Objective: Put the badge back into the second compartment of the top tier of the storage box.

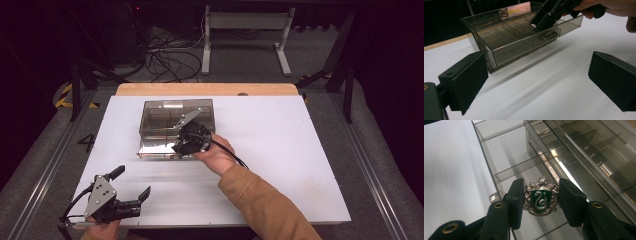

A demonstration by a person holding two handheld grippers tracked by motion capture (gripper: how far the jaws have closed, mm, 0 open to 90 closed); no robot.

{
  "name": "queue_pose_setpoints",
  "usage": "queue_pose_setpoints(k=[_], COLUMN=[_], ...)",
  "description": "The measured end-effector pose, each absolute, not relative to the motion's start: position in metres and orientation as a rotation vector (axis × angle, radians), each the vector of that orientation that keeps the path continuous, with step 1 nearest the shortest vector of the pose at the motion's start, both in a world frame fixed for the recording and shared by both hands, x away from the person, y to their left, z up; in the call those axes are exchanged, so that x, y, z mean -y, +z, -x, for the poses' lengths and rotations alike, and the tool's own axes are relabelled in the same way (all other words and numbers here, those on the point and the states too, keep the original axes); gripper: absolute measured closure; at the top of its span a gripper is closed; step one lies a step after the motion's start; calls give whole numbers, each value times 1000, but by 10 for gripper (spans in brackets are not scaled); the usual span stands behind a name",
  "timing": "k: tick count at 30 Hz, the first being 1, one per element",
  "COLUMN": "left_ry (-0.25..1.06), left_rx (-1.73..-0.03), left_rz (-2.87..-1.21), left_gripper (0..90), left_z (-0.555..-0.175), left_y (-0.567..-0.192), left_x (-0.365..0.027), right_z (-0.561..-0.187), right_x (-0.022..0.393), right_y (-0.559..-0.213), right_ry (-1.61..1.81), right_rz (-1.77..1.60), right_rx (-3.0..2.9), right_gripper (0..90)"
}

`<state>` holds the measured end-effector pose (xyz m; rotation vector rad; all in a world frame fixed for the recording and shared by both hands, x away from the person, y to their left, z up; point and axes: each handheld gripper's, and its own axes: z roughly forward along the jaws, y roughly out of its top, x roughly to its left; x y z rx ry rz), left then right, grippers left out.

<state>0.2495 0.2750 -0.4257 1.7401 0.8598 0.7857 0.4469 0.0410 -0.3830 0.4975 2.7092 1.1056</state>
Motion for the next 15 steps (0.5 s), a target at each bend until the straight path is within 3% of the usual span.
queue_pose_setpoints(k=[15], left_ry=[783], left_rx=[-860], left_rz=[-1740], left_gripper=[35], left_z=[-250], left_y=[-426], left_x=[-275], right_z=[-448], right_x=[-41], right_y=[-383], right_ry=[1109], right_rz=[-506], right_rx=[-2716], right_gripper=[524])
